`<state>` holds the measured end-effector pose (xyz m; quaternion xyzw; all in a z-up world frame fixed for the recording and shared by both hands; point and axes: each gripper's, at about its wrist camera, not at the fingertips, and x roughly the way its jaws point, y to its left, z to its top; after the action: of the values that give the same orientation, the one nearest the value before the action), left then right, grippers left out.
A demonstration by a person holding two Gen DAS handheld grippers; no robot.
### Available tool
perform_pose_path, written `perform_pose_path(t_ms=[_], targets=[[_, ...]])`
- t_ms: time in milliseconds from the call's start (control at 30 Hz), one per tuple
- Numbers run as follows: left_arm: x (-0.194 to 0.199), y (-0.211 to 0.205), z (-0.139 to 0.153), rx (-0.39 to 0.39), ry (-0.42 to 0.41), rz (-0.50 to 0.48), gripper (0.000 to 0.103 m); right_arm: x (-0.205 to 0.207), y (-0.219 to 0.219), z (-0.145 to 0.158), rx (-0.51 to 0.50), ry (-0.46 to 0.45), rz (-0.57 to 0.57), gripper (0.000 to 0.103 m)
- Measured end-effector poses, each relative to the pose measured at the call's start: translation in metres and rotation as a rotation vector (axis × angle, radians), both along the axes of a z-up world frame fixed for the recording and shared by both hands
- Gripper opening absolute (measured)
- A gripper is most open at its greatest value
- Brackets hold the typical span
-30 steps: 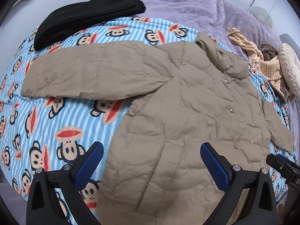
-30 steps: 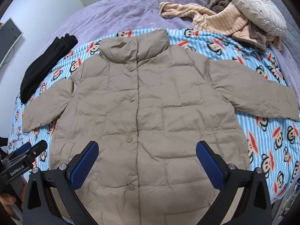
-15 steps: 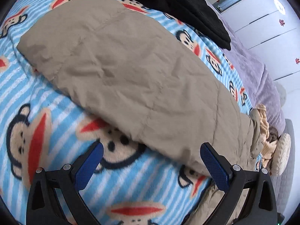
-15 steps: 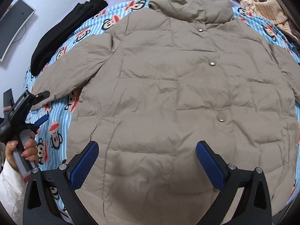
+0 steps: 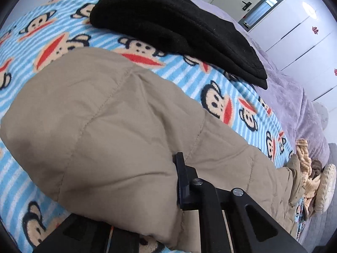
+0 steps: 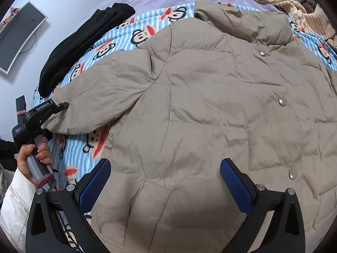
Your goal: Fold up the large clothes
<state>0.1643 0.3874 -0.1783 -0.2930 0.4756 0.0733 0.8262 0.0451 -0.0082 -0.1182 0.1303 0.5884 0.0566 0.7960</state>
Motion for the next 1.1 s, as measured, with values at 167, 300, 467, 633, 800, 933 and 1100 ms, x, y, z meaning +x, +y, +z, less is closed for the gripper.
perform_pose_path(t_ms=[167, 300, 467, 633, 800, 933, 1100], targets=[[-0.009, -0.02, 0.046, 0.181, -0.095, -0.093, 0.011, 0.028, 0.012, 0.006, 0.039, -0.055, -0.019, 0.097], [-0.025, -0.036, 0.085, 0.284, -0.199, -0.183, 0.011, 0.059, 0.031, 0.001, 0.1, -0.072, -0.023, 0.023], [-0.029, -0.072, 0.121, 0.338, -0.301, -0.311, 0.011, 0.088, 0.058, -0.024, 0.199, -0.049, -0.015, 0.023], [-0.025, -0.144, 0.138, 0.352, -0.358, -0.456, 0.011, 0.091, 0.071, -0.063, 0.227, 0.046, -0.007, 0.023], [-0.022, -0.23, 0.147, 0.311, -0.366, -0.565, 0.011, 0.091, 0.051, -0.073, 0.362, 0.105, -0.024, 0.022], [-0.029, -0.306, 0.142, 0.317, -0.383, -0.68, 0.011, 0.072, 0.003, -0.058, 0.423, 0.118, -0.047, 0.023], [-0.041, -0.387, 0.096, 0.32, -0.275, -0.788, 0.011, 0.034, -0.094, -0.032, 0.3, 0.082, -0.117, 0.023]])
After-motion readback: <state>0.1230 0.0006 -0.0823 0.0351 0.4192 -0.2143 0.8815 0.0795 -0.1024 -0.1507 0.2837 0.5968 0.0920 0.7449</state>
